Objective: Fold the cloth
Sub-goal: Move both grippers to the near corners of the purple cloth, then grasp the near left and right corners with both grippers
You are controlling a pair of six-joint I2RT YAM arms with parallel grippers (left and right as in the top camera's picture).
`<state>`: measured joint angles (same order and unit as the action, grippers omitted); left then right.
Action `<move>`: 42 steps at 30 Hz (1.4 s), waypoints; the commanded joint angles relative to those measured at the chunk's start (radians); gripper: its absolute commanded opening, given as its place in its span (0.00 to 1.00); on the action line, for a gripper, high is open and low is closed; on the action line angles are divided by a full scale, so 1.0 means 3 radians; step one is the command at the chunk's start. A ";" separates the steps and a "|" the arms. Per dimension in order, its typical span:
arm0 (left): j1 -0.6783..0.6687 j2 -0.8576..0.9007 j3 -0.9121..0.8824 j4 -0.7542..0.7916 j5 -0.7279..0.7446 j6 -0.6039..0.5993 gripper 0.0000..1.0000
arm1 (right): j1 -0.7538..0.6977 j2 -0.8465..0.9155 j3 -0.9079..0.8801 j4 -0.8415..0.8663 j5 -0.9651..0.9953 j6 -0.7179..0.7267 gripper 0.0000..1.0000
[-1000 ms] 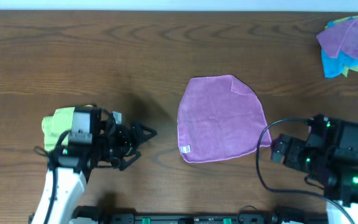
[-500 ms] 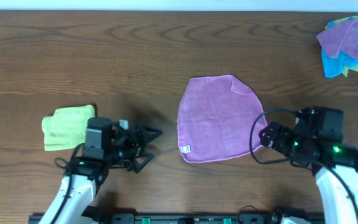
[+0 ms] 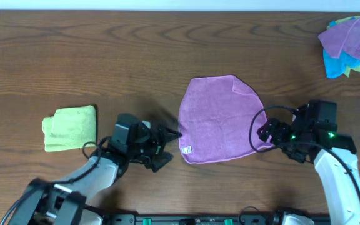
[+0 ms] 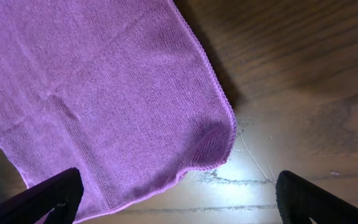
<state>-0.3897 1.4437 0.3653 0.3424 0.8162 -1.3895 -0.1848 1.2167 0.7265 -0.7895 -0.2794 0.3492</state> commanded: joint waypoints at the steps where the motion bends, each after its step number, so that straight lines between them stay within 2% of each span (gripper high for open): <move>1: -0.0172 0.0123 -0.0003 0.0226 0.0057 -0.0183 0.95 | -0.0042 0.0004 -0.0120 0.0048 -0.0033 0.0047 0.99; 4: -0.0277 0.0209 -0.0003 0.0456 0.0029 -0.0262 0.95 | -0.0089 0.0004 -0.0264 0.0160 -0.0071 0.0106 0.99; 12: -0.0323 0.0313 -0.0003 0.0472 -0.0064 -0.0281 0.95 | -0.0125 0.0004 -0.0559 0.0506 -0.0209 0.0200 0.99; 24: -0.0590 0.0314 -0.0003 0.0473 -0.0418 -0.0371 0.95 | -0.0125 0.0028 -0.0572 0.0763 -0.0206 0.0284 0.97; 32: -0.0689 0.0314 -0.0003 0.0473 -0.0617 -0.0395 0.95 | -0.0125 0.0336 -0.0572 0.1006 -0.0230 0.0336 0.95; 35: -0.0739 0.0314 -0.0003 0.0472 -0.0715 -0.0420 0.99 | -0.0125 0.0450 -0.0572 0.1095 -0.0244 0.0369 0.94; 42: -0.0818 0.0322 -0.0003 0.0470 -0.0900 -0.0444 1.00 | -0.0125 0.0526 -0.0572 0.1204 -0.0270 0.0369 0.93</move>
<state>-0.6258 1.5246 0.3683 0.4999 0.6254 -1.5234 -0.2111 1.3693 0.5610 -0.4389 -0.3454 0.4446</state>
